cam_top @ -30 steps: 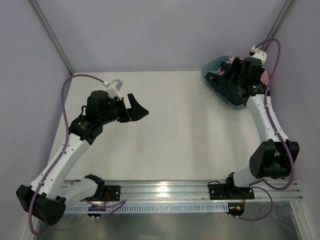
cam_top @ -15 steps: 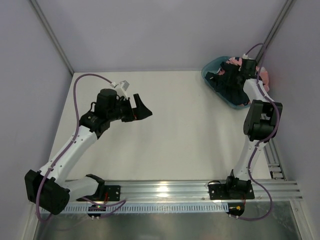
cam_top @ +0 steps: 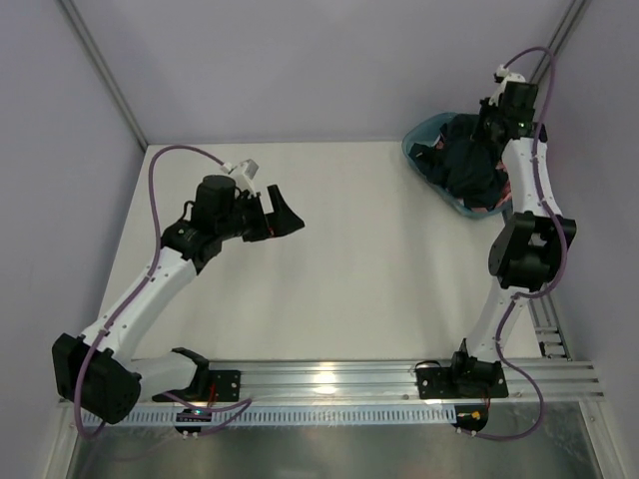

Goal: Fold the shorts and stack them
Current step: Pick up the shorts from the bin, then place the shorts at the center of the board.

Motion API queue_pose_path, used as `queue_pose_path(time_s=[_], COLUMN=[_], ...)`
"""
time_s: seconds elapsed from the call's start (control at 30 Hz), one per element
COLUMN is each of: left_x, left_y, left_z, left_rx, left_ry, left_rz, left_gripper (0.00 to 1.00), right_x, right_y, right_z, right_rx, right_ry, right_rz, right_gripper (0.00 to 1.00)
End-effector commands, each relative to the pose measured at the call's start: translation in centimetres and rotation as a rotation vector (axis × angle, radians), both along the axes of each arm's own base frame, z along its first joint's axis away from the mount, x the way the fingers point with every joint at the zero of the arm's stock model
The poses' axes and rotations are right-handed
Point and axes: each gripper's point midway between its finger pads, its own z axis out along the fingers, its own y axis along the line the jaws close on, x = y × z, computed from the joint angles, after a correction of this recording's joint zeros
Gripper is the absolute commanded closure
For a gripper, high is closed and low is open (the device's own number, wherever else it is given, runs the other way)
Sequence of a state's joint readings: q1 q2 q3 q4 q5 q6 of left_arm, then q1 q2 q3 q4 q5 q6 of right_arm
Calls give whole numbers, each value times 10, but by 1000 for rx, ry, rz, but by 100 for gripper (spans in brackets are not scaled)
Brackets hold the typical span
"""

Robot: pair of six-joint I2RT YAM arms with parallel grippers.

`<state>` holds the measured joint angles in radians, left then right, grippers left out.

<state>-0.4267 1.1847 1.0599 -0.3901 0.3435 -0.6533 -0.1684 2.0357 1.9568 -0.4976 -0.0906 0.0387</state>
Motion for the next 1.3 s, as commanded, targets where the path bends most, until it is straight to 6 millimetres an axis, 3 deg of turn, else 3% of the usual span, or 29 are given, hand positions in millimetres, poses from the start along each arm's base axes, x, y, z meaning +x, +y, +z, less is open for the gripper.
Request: queue_pose_path(time_s=[0.0, 0.07, 0.1, 0.17, 0.2, 0.23, 0.3, 0.4, 0.47, 0.5, 0.53, 0.6, 0.63, 0.67, 0.7, 0.73, 0.77, 0.8, 0.87, 0.97, 1.0, 1.07, 1.1, 1.17, 1.2, 1.27], left_x=[18, 27, 31, 36, 40, 40, 44, 44, 42, 42, 42, 41, 42, 41, 40, 40, 39, 38, 36, 35, 35, 36, 37, 40, 39, 35], left_y=[17, 28, 29, 37, 39, 42, 47, 55, 58, 61, 64, 73, 80, 85, 88, 94, 96, 95, 94, 84, 81, 69, 66, 60, 58, 53], left_z=[16, 15, 26, 28, 38, 40, 48, 56, 55, 52, 51, 37, 32, 23, 16, 11, 6, -1, -9, -15, -18, -21, -22, -33, -39, -59], left_rx=[101, 179, 185, 205, 198, 196, 183, 162, 157, 163, 171, 204, 218, 231, 239, 243, 247, 252, 258, 239, 230, 185, 169, 154, 155, 160], left_ry=[-75, -82, -101, -92, -109, -103, -105, -94, -78, -70, -65, -33, -19, 3, 28, 45, 56, 73, 86, 97, 104, 118, 124, 144, 159, 210], left_rz=[67, 98, 107, 126, 137, 147, 169, 194, 204, 214, 227, 260, 281, 293, 297, 310, 312, 297, 273, 215, 201, 162, 154, 141, 134, 116], left_gripper=[2, 1, 1, 1, 1, 1, 1, 1, 2, 2, 2, 2, 2, 2, 2, 2, 2, 2, 2, 3, 3, 5, 6, 6, 7, 7], right_x=[-53, -79, -106, -131, -157, -163, -180, -197, -204, -208, -218, -228, -238, -255, -266, -277, -301, -314, -331, -330, -320, -315, -300, -283, -262, -239], right_y=[29, 42, 62, 85, 105, 116, 138, 167, 199, 216, 248, 285, 299, 326, 337, 350, 375, 379, 384, 368, 361, 348, 340, 327, 315, 303], right_z=[186, 224, 255, 269, 293, 283, 283, 250, 212, 200, 163, 138, 91, 69, 29, 12, -10, -32, -54, -52, -35, -28, -16, -15, -16, -20], right_rx=[-37, -4, 24, 106, 137, 212, 267, 333, 369, 388, 430, 516, 548, 556, 571, 570, 561, 535, 482, 410, 372, 307, 275, 228, 221, 211], right_ry=[-327, -399, -466, -499, -563, -534, -540, -458, -365, -340, -245, -198, -92, -33, 46, 78, 143, 203, 274, 254, 194, 193, 157, 139, 135, 142], right_rz=[119, 147, 223, 301, 393, 417, 509, 580, 626, 658, 722, 784, 795, 841, 826, 852, 927, 943, 957, 924, 883, 853, 809, 767, 716, 673], right_gripper=[96, 96, 96, 96, 96, 96, 96, 96, 96, 96, 96, 96, 96, 96, 95, 90, 87, 84, 72, 57, 54, 47, 44, 41, 41, 41])
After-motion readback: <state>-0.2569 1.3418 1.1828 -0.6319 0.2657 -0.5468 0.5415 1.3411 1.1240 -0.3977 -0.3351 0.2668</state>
